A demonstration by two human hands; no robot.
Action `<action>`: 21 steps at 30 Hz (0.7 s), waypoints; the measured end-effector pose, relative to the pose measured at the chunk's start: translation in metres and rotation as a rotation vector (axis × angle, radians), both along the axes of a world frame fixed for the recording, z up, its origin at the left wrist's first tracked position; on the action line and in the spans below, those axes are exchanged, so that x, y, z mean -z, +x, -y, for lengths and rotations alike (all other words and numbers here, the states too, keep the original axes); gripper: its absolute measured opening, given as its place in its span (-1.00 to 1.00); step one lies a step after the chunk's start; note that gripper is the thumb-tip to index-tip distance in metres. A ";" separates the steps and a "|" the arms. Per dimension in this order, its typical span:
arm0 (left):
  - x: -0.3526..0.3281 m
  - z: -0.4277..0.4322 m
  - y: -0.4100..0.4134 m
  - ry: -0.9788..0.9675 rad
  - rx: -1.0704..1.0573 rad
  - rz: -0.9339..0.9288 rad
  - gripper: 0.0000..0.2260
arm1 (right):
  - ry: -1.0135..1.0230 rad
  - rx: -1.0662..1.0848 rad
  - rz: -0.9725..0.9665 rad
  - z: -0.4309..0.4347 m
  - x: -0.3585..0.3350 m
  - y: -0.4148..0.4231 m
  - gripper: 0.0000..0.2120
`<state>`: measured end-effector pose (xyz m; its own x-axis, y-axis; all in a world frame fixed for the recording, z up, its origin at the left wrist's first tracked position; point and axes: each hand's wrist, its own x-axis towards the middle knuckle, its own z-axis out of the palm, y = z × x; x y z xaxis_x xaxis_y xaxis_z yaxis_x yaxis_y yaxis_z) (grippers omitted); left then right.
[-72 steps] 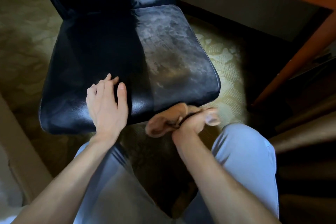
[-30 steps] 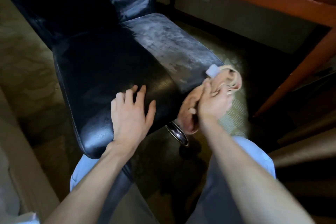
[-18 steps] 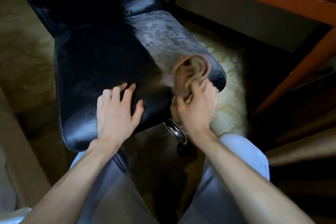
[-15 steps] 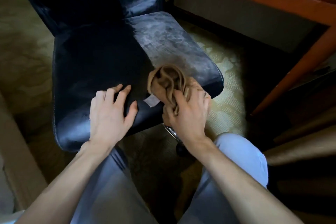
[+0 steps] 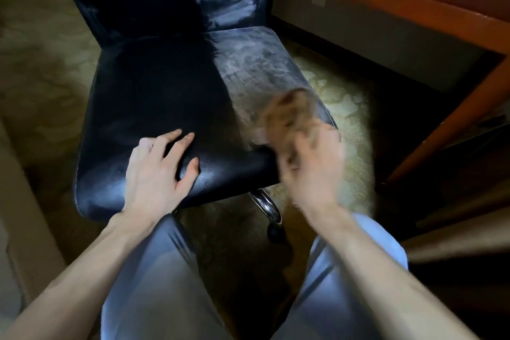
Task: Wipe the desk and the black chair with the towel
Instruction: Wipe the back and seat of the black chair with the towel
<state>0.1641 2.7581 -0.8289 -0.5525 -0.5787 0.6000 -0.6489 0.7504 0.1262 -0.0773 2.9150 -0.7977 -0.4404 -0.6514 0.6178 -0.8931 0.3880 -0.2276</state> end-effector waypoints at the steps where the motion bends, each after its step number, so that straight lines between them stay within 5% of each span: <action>1: 0.000 0.001 0.002 -0.005 0.009 0.004 -0.61 | 0.032 -0.104 -0.058 0.012 -0.005 0.025 -0.82; 7: -0.003 0.013 0.017 -0.008 0.073 0.006 -0.64 | 0.210 -0.289 -0.182 0.030 -0.001 0.063 -0.77; 13: -0.003 0.023 0.027 0.020 0.100 -0.015 -0.62 | 0.312 -0.089 -0.248 -0.030 0.017 -0.051 -0.50; 17: -0.001 0.021 0.023 0.019 0.070 -0.025 -0.63 | 0.295 0.089 -0.141 -0.056 0.012 -0.092 -0.68; 21: -0.004 0.018 0.020 0.013 0.065 -0.033 -0.63 | 0.161 -0.177 -0.135 -0.018 -0.016 -0.034 -0.55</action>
<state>0.1841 2.7401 -0.8251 -0.5693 -0.5497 0.6113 -0.5941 0.7891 0.1564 -0.1109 2.9332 -0.7819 -0.2312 -0.8055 0.5456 -0.9684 0.2443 -0.0496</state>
